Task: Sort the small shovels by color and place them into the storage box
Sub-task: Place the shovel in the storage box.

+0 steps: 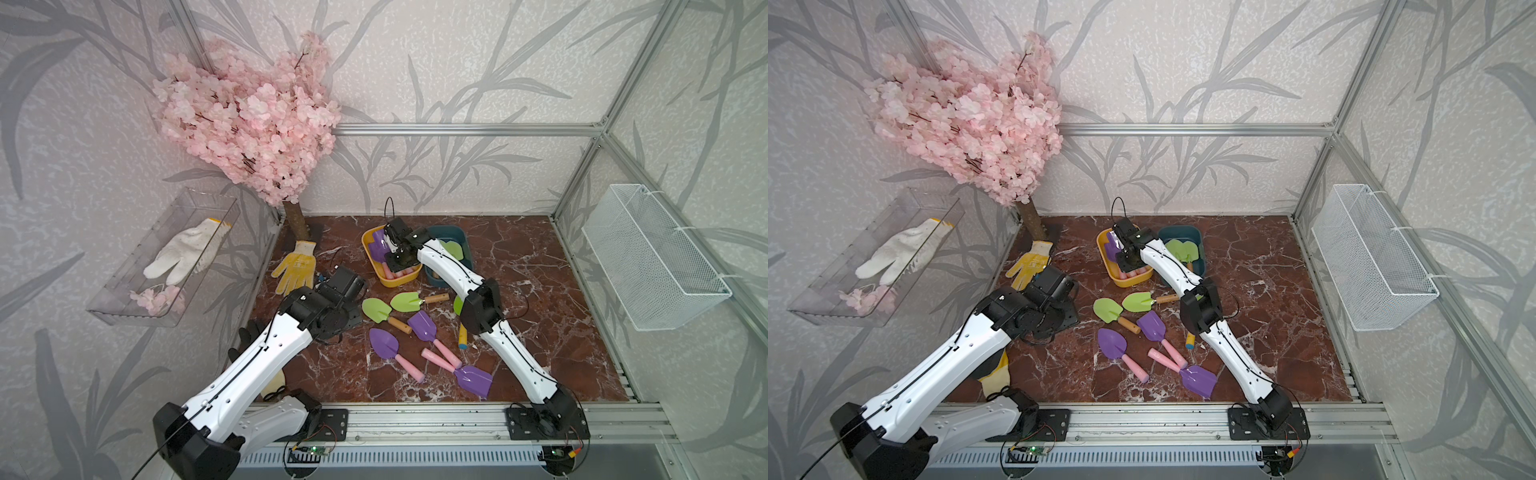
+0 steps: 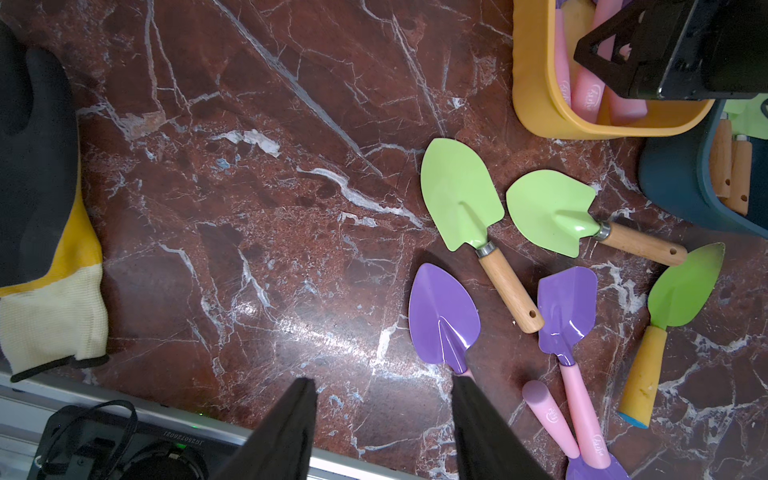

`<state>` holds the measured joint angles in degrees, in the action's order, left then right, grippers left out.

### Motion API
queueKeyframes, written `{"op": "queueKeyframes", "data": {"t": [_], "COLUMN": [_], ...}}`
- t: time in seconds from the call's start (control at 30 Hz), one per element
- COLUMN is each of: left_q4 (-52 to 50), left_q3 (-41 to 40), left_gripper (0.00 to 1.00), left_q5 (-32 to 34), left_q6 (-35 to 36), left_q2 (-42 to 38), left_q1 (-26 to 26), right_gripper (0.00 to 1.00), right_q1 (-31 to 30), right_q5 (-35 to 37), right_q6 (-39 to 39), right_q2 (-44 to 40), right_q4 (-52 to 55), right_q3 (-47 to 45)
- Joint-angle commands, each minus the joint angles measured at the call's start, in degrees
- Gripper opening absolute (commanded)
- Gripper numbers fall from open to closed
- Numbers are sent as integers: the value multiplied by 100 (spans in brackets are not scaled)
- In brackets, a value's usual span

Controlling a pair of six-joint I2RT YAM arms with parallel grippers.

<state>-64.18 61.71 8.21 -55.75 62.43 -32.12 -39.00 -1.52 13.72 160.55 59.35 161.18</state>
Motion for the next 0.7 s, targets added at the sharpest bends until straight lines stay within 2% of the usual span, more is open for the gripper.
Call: {"op": "queueKeyframes", "data": {"t": [0.0,0.17,0.67], "left_q4": [-7,-12,-24], "left_q3": [-53,-63,-42], "left_gripper": [56,56,56], "left_q5": [8,5,21], "left_q6": [-50,-38,-57], "left_q2": [-30,-38,-63], "left_q1": [22,29,23], "right_gripper": [29,32,32], "right_q1": [24,24,29], "right_q5": [37,42,65], "right_q6": [35,39,35], "right_q2": [210,227,152], "right_q4": [-77,-98,-151], "right_q3": [143,144,150]}}
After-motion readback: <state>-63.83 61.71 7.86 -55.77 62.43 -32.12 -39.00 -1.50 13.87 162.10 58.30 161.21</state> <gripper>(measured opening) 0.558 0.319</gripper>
